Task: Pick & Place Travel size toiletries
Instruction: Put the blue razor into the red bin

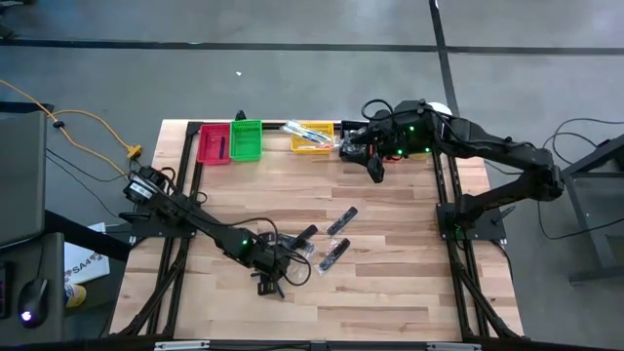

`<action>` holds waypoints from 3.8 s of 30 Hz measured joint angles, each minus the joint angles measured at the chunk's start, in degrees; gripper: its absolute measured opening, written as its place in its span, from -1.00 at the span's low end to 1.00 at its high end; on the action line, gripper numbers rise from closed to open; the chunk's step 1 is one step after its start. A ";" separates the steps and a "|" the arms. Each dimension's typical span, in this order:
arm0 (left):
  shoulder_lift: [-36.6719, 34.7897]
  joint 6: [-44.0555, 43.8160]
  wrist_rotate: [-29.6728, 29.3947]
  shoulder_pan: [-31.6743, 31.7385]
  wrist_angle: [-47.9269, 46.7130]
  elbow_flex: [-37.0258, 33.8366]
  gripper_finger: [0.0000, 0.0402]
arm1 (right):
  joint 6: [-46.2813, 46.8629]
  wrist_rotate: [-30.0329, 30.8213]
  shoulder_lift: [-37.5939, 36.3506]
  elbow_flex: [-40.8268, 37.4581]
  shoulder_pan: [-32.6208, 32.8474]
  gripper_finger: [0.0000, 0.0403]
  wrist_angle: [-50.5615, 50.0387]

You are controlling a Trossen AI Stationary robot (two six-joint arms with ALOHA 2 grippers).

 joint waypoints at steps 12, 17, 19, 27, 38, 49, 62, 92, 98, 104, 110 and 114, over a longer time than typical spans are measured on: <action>0.07 -2.17 -1.03 0.02 -1.71 -0.01 -0.21 | -0.39 0.02 0.00 0.00 0.00 0.18 0.02; 0.07 -2.17 0.26 0.02 -1.67 -0.01 -0.51 | -0.40 0.01 0.00 0.00 0.00 0.18 0.01; 0.03 -2.19 0.37 0.02 -1.66 0.00 -0.63 | -0.41 0.00 0.00 0.00 0.00 0.18 0.00; -1.83 -2.37 0.43 0.21 -2.15 0.05 -0.85 | -1.84 0.04 0.00 0.00 -0.02 0.18 0.00; -12.93 -4.75 -0.24 3.11 -6.83 0.04 -0.83 | -1.83 0.04 0.00 0.00 -0.02 0.18 0.00; -8.24 -5.63 -1.25 4.24 -7.77 -0.01 -0.82 | -2.63 0.25 0.00 0.00 -0.02 0.18 -0.17; -15.67 -10.58 -10.17 5.69 -15.37 -0.01 -0.88 | -2.95 0.09 0.00 0.00 -0.02 0.18 -0.17; -32.87 2.29 -26.51 66.90 -32.57 0.01 -0.80 | -3.08 1.74 0.00 -0.02 -0.02 0.18 3.29; -29.16 9.84 -23.17 77.72 -26.50 0.01 -0.84 | -3.34 3.32 0.00 -0.02 -0.02 0.18 3.45; -23.40 9.91 -25.98 78.26 -25.67 -0.03 -0.79 | -3.25 5.85 -0.02 -0.02 -0.17 0.18 3.95; -18.12 7.58 -32.04 78.05 -25.67 -0.12 -0.78 | -2.97 6.25 -0.02 -0.02 -0.15 0.18 4.17; -14.50 6.90 -34.14 78.05 -25.43 -0.01 -0.77 | -2.94 6.25 -0.02 -0.02 -0.15 0.18 4.17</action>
